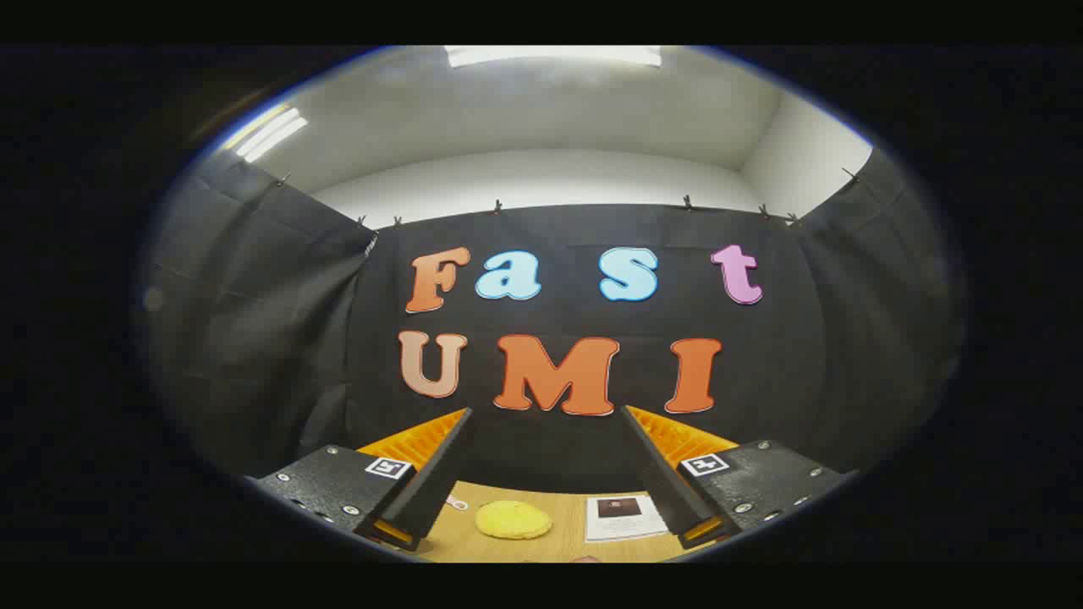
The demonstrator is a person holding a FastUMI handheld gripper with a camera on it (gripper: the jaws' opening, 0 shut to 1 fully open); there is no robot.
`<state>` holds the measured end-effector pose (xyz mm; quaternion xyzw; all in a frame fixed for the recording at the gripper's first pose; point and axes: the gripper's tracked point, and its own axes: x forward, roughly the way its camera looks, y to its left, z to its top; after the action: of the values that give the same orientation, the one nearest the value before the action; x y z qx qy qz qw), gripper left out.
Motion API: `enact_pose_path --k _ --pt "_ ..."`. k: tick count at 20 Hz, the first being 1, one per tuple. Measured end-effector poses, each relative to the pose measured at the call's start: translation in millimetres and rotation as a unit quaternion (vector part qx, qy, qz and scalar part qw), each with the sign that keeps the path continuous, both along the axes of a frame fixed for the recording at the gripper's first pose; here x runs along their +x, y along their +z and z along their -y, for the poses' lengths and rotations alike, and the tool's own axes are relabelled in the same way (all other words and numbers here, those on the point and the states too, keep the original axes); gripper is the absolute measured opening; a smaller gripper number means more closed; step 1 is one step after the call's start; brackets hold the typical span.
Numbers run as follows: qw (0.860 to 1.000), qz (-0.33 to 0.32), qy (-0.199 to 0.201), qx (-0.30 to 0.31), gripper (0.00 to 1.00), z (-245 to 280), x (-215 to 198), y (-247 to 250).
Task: Open the storage box then place both shoes into the box .Put the left shoe in first, then the right shoe, with the right side of both shoes facing outward in a uniform manner.
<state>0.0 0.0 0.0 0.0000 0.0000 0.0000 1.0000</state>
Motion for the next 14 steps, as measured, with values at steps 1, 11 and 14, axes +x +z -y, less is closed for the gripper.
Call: enact_pose_path --k 1,11,14 --pt "1.000 -0.001 0.003 0.000 0.99 -1 -1 -1" --pt "1.000 -0.009 0.023 0.012 1.00 -14 -2 -5" --pt "0.999 -0.020 0.030 0.019 1.00 -20 0 -13"
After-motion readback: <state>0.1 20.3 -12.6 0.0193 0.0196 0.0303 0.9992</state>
